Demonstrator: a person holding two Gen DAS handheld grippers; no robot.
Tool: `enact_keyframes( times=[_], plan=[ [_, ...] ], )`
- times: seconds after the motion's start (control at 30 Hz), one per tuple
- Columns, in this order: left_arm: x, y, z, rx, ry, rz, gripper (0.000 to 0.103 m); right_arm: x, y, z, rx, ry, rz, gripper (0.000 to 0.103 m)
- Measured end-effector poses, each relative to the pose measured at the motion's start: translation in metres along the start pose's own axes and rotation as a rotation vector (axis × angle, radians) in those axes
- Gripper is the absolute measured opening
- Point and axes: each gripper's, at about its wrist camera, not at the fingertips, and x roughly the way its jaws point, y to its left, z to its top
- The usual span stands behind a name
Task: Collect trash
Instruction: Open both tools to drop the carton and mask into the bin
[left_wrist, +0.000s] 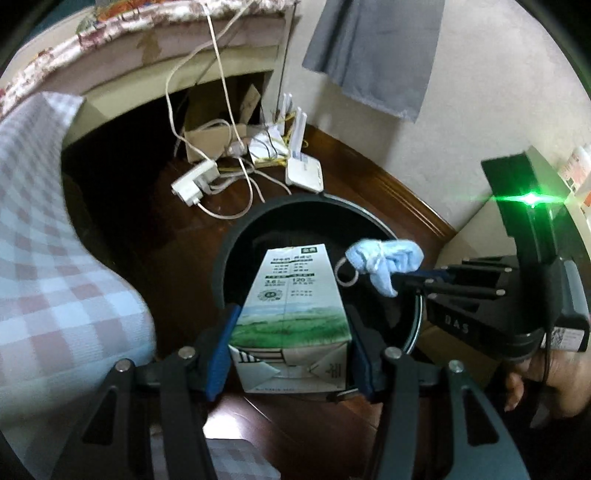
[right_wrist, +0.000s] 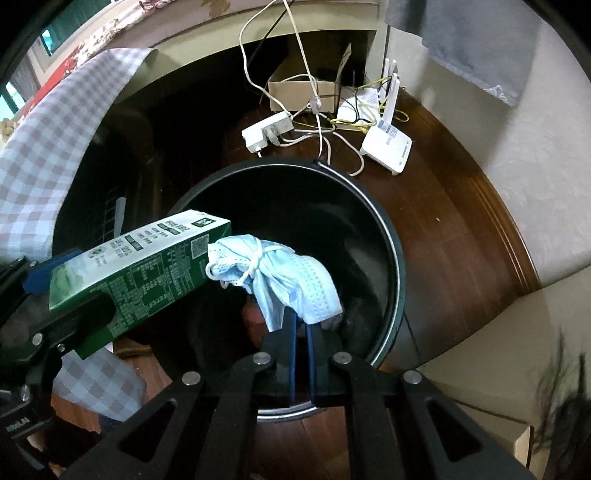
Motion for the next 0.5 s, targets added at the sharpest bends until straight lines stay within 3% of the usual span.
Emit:
enact_keyframes(
  times=[0.03,0.1,0.13,0.2,0.27,0.5],
  plan=[
    [0.006,0.000,0.000,-0.002,0.034,-0.008,0.058,0.003,0.000,0.000,-0.004,0.012,-0.001,0.013],
    [0.009,-0.002,-0.002,0.012,0.037,0.052,0.063,0.008,-0.001,-0.001,-0.016,0.024,-0.041,0.059],
    [0.008,-0.001,-0.003,0.009,0.035,0.066,0.069,0.008,-0.004,-0.002,-0.016,0.012,-0.070,0.099],
    [0.005,0.001,-0.005,-0.012,0.026,0.064,0.088,0.006,-0.011,-0.005,0.001,0.004,-0.097,0.103],
    [0.003,0.002,-0.006,-0.017,0.014,0.085,0.098,0.008,-0.020,-0.008,0.036,0.026,-0.140,0.103],
    [-0.002,-0.002,-0.005,0.001,0.001,0.115,0.102,-0.002,-0.031,-0.013,0.061,0.013,-0.170,0.103]
  ],
)
